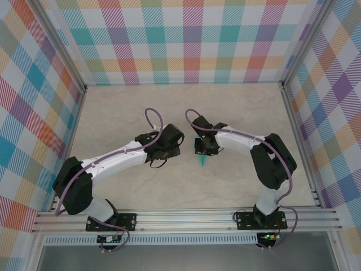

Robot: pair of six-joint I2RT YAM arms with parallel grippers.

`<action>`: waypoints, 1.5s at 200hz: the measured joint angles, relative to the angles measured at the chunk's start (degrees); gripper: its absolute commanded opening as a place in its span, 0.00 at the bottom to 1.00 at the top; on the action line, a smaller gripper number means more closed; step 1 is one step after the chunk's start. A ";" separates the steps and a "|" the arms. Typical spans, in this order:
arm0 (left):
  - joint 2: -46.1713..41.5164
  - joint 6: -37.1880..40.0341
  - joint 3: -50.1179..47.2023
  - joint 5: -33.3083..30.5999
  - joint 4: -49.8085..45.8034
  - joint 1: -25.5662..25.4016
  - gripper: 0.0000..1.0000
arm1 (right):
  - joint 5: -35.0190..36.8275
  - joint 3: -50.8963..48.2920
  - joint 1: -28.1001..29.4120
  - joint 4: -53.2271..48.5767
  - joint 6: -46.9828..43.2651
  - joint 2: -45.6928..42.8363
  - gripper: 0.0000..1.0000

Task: Fold a paper plane with a square sheet of paper (pick it up from the middle)
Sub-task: Move a paper plane to the center of the table.

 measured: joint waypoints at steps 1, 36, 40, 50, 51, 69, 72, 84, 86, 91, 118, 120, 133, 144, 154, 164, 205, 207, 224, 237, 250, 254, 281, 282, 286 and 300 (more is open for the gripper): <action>-0.02 0.00 -0.02 0.00 0.00 0.00 0.36 | -0.02 0.11 0.00 0.02 0.02 0.20 0.12; -0.72 -0.02 -0.61 -0.22 0.07 0.55 0.36 | -0.07 0.70 0.07 0.13 -0.04 2.45 0.14; -0.79 -0.02 -0.66 -0.22 0.07 0.66 0.36 | -0.04 0.70 0.09 0.15 -0.04 2.56 0.14; -0.87 -0.02 -0.92 -0.22 0.15 0.76 0.36 | -0.07 0.70 0.13 0.17 -0.02 2.95 0.15; -0.87 -0.02 -0.96 -0.22 0.15 0.76 0.36 | -0.07 0.70 0.13 0.20 -0.04 3.04 0.15; -0.87 -0.04 -1.44 -0.17 0.15 1.05 0.36 | -0.04 0.70 0.15 0.42 -0.02 4.07 0.17; -0.87 -0.04 -1.57 -0.17 0.15 1.07 0.36 | -0.04 0.72 0.15 0.50 -0.02 4.22 0.17; -0.87 -0.17 -1.88 -0.15 0.13 1.27 0.36 | -0.02 0.81 0.15 0.52 -0.02 4.26 0.17; -0.87 -0.17 -1.90 -0.13 0.13 1.29 0.36 | -0.02 0.81 0.20 0.52 -0.02 4.31 0.17; -0.87 -0.20 -1.95 -0.15 0.13 1.31 0.36 | 0.00 0.90 0.24 0.50 -0.02 4.37 0.17; -0.87 -0.20 -2.01 0.13 0.17 1.62 0.36 | 0.35 1.70 0.33 -0.22 -0.02 5.07 0.19; -0.87 -0.20 -2.01 0.13 0.17 1.64 0.36 | 0.37 1.77 0.35 -0.33 -0.02 5.09 0.19; -0.87 -0.20 -2.03 0.26 0.17 1.68 0.36 | 0.39 2.73 0.37 -1.33 -0.02 5.73 0.18; -0.87 -0.20 -2.01 0.28 0.20 1.70 0.36 | 0.44 3.45 0.42 -2.21 -0.02 6.12 0.16; -0.87 -0.20 -2.03 0.28 0.20 1.79 0.36 | 0.66 3.87 0.52 -2.62 0.00 6.32 0.16; -0.87 -0.20 -2.01 0.28 0.20 1.88 0.36 | 1.07 4.02 0.74 -2.82 -0.02 6.32 0.15; -0.87 -0.20 -2.16 0.26 0.24 1.92 0.36 | 2.43 5.53 1.42 -3.80 -1.29 6.95 0.14; -0.87 -0.20 -2.19 0.26 0.24 1.92 0.36 | 2.49 5.66 1.44 -3.87 -1.31 6.99 0.14; -0.87 -0.20 -2.29 0.24 0.26 1.92 0.36 | 2.84 6.67 1.60 -3.91 -1.62 7.48 0.14; -0.90 -0.20 -2.45 0.24 0.26 1.92 0.36 | 2.93 7.50 1.64 -3.80 -1.70 8.26 0.17; -0.90 -0.20 -2.56 0.24 0.26 1.92 0.36 | 2.95 8.09 1.70 -3.89 -1.68 9.16 0.19; -0.90 -0.20 -2.56 0.24 0.26 1.92 0.36 | 2.93 8.28 1.70 -4.00 -1.70 9.20 0.20; -0.90 -0.20 -2.56 0.24 0.26 2.01 0.35 | 2.97 9.27 1.77 -4.72 -1.20 10.12 0.22; -0.90 -0.20 -2.56 0.24 0.26 2.03 0.35 | 2.97 9.31 1.77 -4.76 -1.18 10.14 0.22; -0.87 -0.20 -2.56 0.24 0.26 2.03 0.35 | 2.99 9.46 1.77 -4.94 -1.01 10.32 0.23; -0.90 -0.20 -2.56 0.24 0.26 2.10 0.35 | 2.97 9.81 1.77 -5.27 -0.44 10.64 0.27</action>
